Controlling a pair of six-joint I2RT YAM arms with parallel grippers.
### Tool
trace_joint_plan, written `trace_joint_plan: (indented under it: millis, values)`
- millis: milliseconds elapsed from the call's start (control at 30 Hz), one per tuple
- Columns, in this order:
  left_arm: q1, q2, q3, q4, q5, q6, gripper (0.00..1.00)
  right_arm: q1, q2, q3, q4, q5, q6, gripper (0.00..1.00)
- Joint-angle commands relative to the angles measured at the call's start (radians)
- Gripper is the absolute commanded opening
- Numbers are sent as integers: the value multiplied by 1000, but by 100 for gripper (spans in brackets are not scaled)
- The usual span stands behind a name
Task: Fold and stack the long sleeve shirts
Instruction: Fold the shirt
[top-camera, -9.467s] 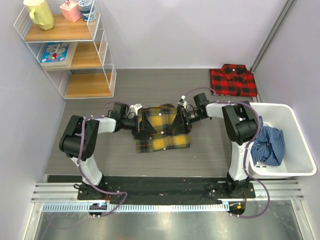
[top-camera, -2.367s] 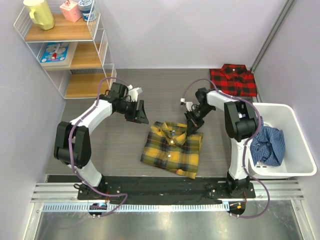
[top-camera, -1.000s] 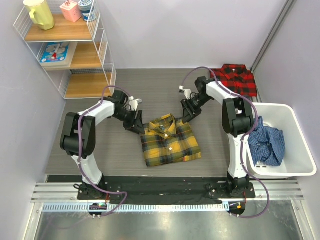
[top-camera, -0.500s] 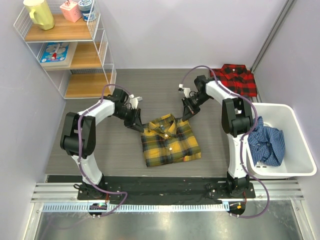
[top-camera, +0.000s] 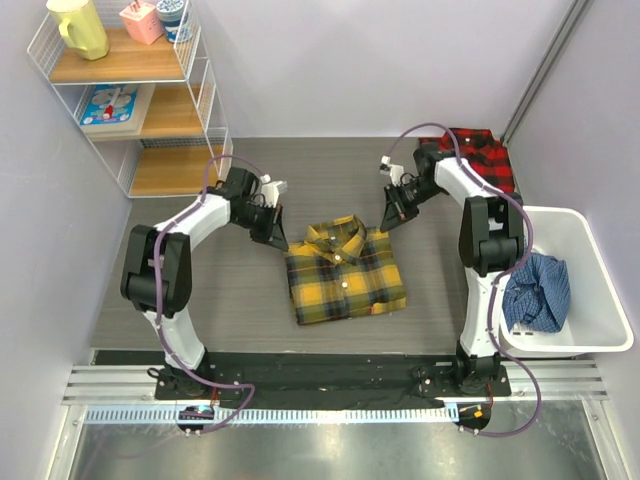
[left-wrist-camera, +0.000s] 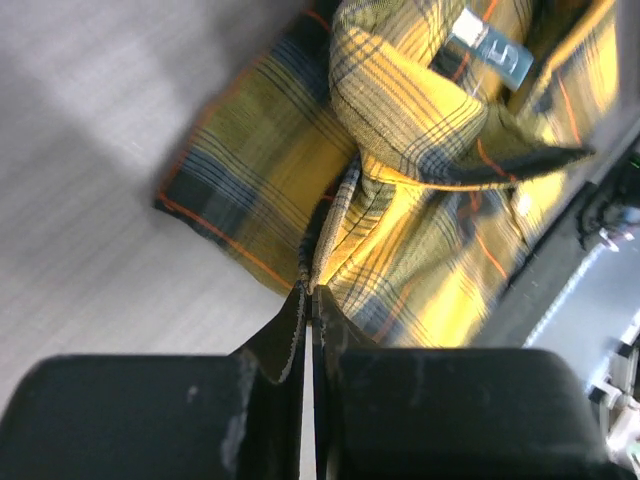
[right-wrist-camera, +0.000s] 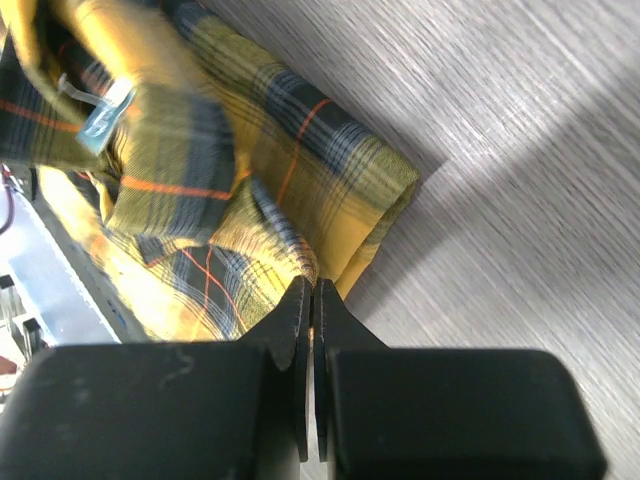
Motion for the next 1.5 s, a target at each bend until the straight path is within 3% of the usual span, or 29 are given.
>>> trace_joint_plan:
  millis: [0,267,300,333,367,467,500,633,800,1000,1100,1233,1467]
  values:
    - [10,102,84,44,-107,22,0,26,40,-17,86,18,13,1]
    - [13,208,109,54,-216,29,0,38,86,6,180,98,77,1]
    - [18,207,112,51,-219,31,2,35,80,4,167,98,74,7]
    - [24,204,118,39,-186,38,7,33,68,13,143,95,62,15]
    - [36,196,135,10,-152,52,22,33,61,24,82,90,33,22]
    - [39,100,129,16,-74,101,42,23,11,50,16,69,27,42]
    - [39,49,129,37,-58,97,45,23,-4,65,9,64,28,46]
    - [9,-5,155,81,-2,115,50,24,-55,108,0,15,30,46]
    - [-82,13,169,103,21,224,48,70,-45,189,20,-112,102,42]
    - [-148,21,93,251,38,295,48,156,38,248,123,-194,261,43]
    - [-168,12,57,263,87,362,43,191,63,248,166,-227,326,42]
    - [-199,-22,-34,263,74,423,23,221,98,222,205,-261,392,41]
    - [-222,-37,-86,265,64,493,14,251,123,180,226,-263,435,42]
